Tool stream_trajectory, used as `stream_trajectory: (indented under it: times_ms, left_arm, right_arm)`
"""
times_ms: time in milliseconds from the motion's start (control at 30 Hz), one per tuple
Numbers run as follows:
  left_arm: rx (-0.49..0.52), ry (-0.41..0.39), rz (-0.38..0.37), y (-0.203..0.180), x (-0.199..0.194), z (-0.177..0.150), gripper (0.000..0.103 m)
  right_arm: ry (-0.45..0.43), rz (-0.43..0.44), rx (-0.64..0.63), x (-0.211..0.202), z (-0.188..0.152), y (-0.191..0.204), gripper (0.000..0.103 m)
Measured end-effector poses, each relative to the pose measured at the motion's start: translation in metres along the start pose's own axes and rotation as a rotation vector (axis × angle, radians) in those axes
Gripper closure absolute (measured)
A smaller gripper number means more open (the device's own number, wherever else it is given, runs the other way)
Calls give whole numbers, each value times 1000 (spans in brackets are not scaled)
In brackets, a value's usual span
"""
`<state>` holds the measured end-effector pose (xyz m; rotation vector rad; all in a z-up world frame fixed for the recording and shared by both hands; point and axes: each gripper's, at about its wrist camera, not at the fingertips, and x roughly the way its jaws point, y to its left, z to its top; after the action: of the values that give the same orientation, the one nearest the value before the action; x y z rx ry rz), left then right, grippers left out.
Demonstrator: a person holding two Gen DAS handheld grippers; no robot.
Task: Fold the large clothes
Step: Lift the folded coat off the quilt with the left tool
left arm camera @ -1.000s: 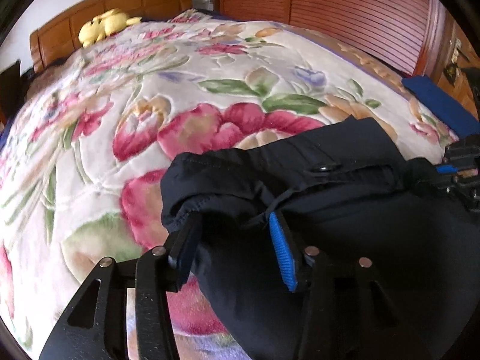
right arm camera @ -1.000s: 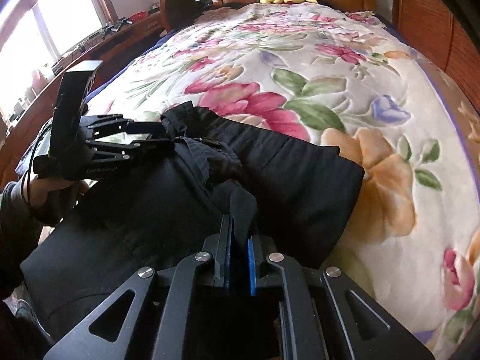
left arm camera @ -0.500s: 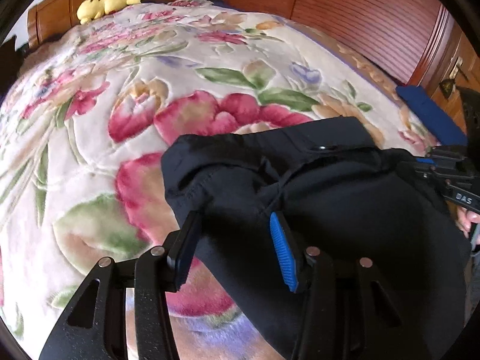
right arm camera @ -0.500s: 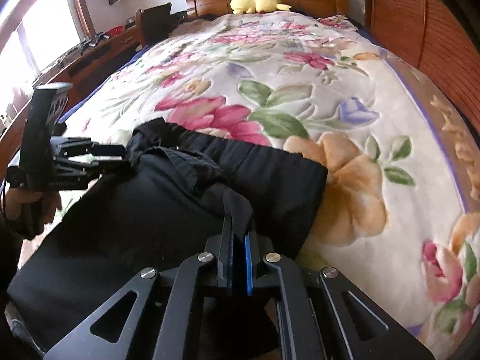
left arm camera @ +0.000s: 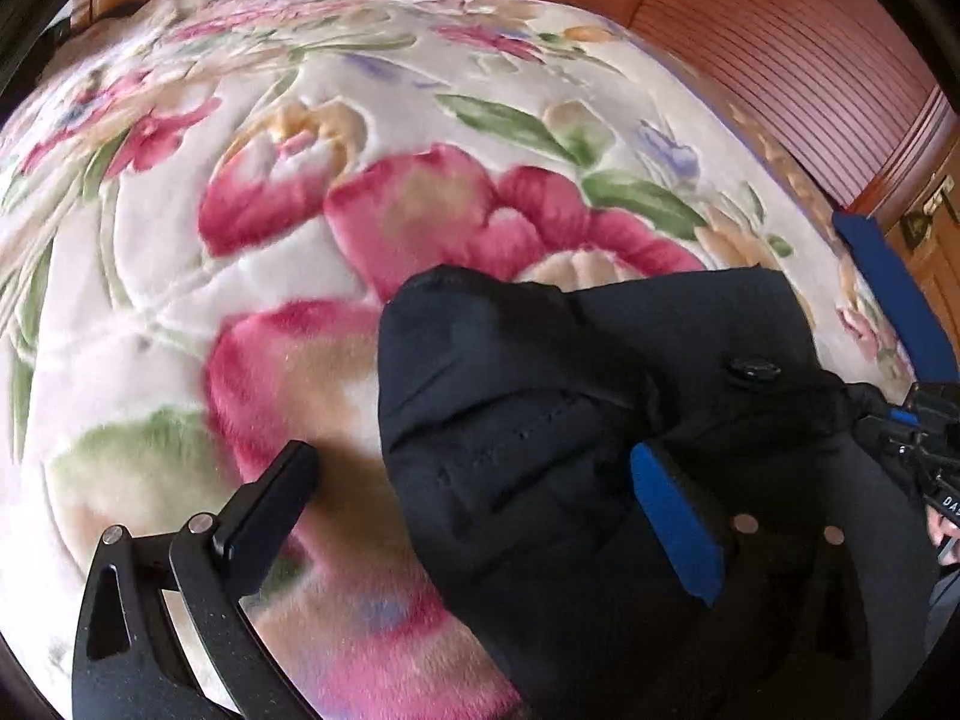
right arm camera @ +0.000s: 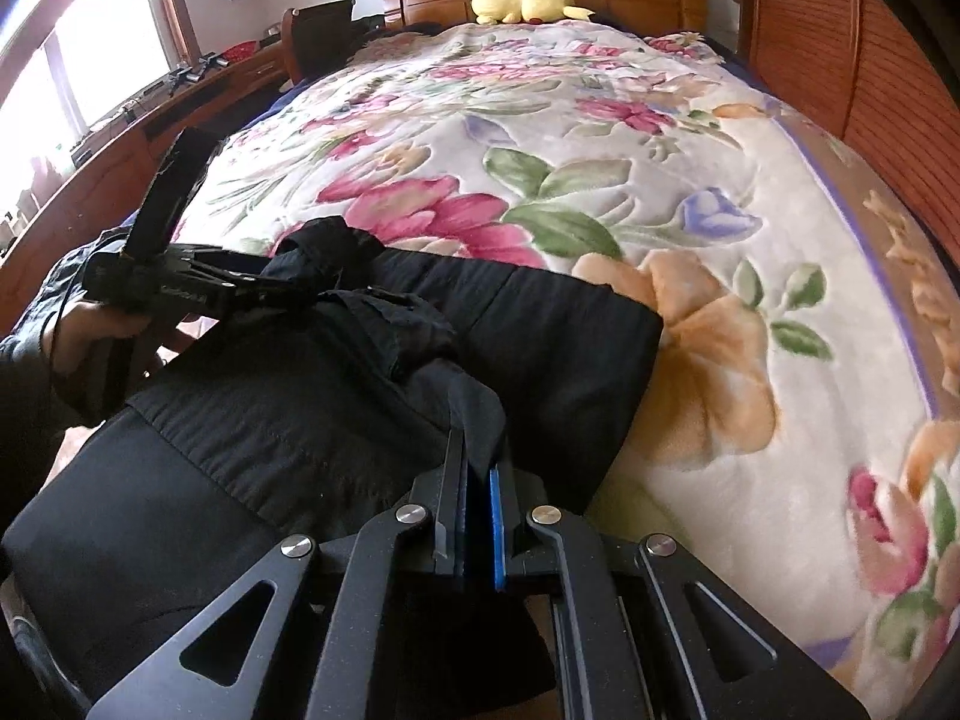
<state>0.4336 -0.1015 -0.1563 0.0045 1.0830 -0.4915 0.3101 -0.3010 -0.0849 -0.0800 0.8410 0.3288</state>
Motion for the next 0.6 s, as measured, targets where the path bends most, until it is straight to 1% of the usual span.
stream_trajectory:
  times_ms: [100, 200, 233, 267, 300, 367, 433, 500, 600]
  left_arm:
    - [0, 4, 18, -4, 1, 3, 0]
    - [4, 10, 18, -4, 4, 8, 0]
    - [7, 10, 16, -4, 5, 10, 0]
    - [10, 11, 18, -4, 5, 10, 0]
    - [12, 13, 18, -4, 5, 10, 0]
    - [13, 14, 18, -4, 4, 11, 0]
    - [17, 10, 18, -4, 3, 11, 0]
    - [24, 6, 17, -5, 2, 11, 0]
    - [19, 14, 10, -4, 2, 11, 0]
  right_arm:
    - [-5, -4, -5, 1, -2, 2, 98]
    - [-52, -17, 8, -11, -5, 1, 98]
    - [-67, -16, 20, -18, -9, 0, 95]
    - [-81, -34, 27, -26, -13, -1, 92]
    - [-96, -70, 26, -37, -18, -1, 87]
    - [-118, -106, 31, -60, -31, -1, 80]
    - [-151, -145, 58, -88, -49, -1, 69]
    - [-152, -167, 81, -111, -71, 3, 66]
    - [-125, -184, 100, -134, -103, 15, 65]
